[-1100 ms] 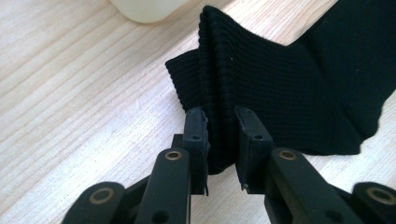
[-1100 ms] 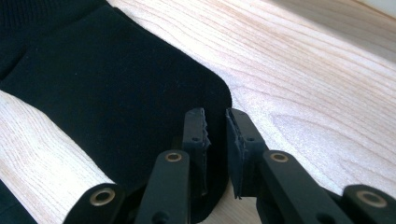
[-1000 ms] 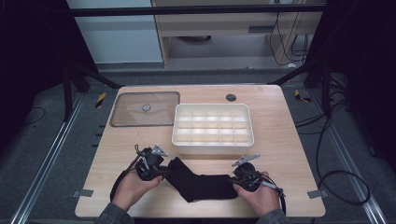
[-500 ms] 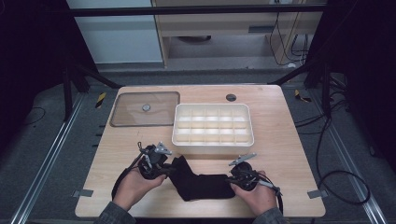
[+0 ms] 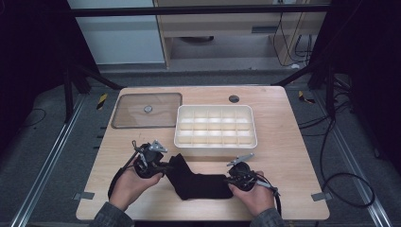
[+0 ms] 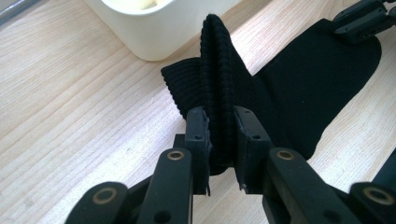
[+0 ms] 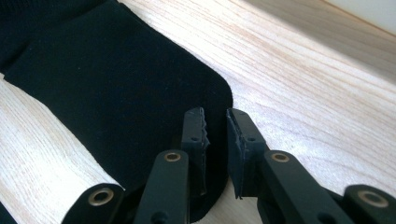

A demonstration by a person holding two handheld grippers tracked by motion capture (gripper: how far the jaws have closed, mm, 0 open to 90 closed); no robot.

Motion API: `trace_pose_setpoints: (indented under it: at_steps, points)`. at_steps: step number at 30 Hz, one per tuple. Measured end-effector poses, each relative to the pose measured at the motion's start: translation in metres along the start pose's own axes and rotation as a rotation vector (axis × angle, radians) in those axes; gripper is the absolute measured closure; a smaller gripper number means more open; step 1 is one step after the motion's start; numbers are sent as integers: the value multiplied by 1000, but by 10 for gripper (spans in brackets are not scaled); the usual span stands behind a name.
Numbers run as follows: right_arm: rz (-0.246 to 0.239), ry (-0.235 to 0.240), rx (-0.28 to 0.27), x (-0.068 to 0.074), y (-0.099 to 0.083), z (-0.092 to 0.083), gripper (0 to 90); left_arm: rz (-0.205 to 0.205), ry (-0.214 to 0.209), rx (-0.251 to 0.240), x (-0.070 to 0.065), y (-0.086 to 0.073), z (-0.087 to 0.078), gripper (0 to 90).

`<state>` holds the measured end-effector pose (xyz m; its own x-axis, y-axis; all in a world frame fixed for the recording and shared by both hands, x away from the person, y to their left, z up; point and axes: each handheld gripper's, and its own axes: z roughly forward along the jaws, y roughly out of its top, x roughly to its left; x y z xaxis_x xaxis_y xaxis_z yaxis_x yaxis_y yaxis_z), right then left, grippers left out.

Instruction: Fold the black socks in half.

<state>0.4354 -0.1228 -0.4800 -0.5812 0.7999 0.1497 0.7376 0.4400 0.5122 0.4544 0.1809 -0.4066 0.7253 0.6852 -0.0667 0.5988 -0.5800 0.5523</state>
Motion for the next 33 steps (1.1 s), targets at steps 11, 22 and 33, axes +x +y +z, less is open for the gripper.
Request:
trace_pose_setpoints:
  at_steps: [11,22,33]
  points:
    - [-5,7,-11,5,7,7,775,22,6,-24,-6,9,-8,772]
    - [-4,14,-10,6,8,8,774,76,-27,-23,-30,17,-2,773]
    - [4,23,-19,5,7,8,774,125,-69,-13,-53,25,12,773]
